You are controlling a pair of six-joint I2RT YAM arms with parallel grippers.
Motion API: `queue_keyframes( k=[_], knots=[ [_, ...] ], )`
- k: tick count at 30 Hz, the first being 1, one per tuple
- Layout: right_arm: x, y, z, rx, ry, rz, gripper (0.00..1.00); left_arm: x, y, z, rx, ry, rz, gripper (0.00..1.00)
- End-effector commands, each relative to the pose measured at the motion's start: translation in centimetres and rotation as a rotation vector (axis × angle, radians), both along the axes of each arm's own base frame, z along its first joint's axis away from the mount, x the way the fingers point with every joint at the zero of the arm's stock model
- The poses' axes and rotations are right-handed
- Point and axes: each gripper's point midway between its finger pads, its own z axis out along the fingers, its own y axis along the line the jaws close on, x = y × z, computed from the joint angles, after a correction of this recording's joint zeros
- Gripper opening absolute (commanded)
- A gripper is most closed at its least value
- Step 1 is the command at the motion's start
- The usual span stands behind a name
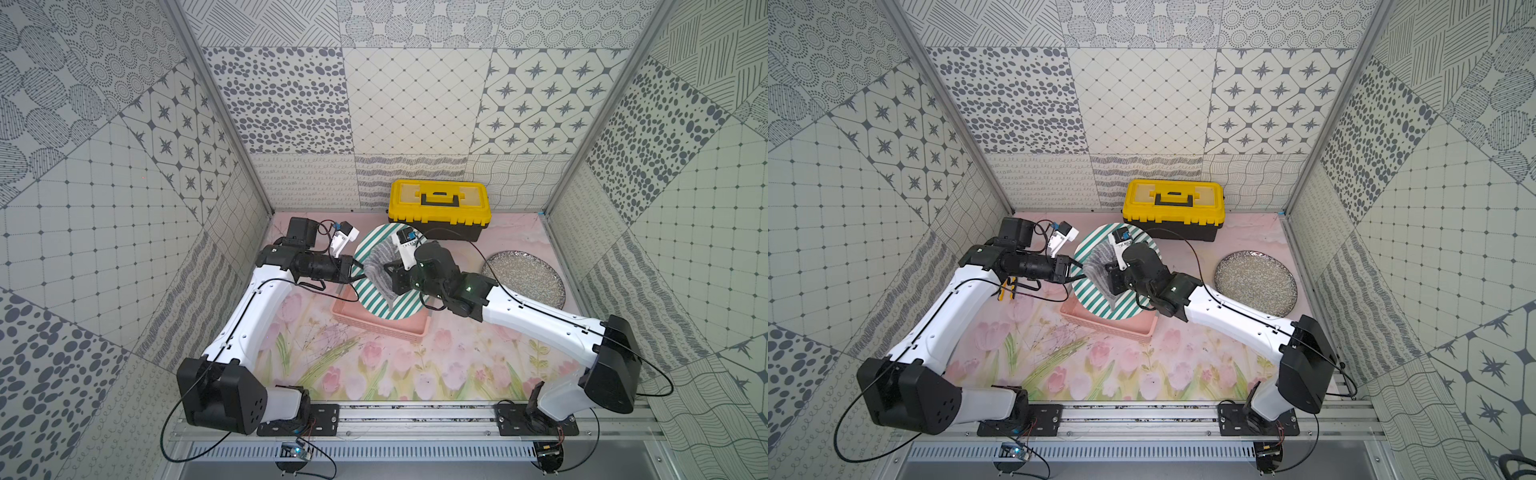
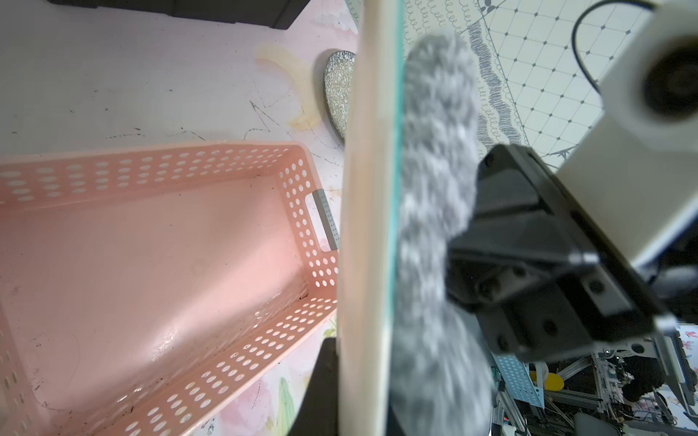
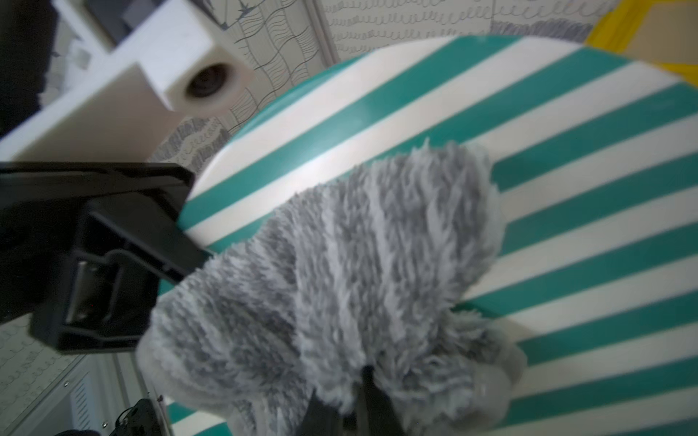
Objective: Wipe the wet plate dry
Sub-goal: Wipe the plate with towel.
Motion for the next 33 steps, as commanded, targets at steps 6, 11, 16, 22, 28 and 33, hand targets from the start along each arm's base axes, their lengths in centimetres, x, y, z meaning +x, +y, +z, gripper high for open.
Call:
queue_keyframes(
  k=[6,11,16,22,28,33],
  knots=[
    [3.0,-4.6,-2.6,0.027,0.095,-0.116,0.0,-1.0,-2.4,5.8,-0.209,-0.134,-0.159,0.0],
    [4.4,-11.6,-4.2,0.003,0.108,-0.277,0.0,-1.0,-2.5,6.3,-0.214,-0.139,-0.161,0.0],
    [4.2,-13.7,-4.3,-0.027,0.098,-0.304,0.0,-0.9,-2.5,6.6,-0.219,-0.141,-0.156,0.0],
    [1.6,-7.3,-3.5,-0.087,0.023,-0.132,0.0,-0.2,-2.5,6.8,-0.225,-0.138,-0.134,0.0],
    [-2.4,1.2,-1.5,-0.053,-0.033,0.087,0.0,0.3,-2.5,6.5,-0.223,-0.134,-0.117,0.0],
    [-5.1,5.8,-1.0,-0.023,-0.023,0.204,0.0,0.9,-2.5,6.3,-0.227,-0.121,-0.101,0.0]
  ],
)
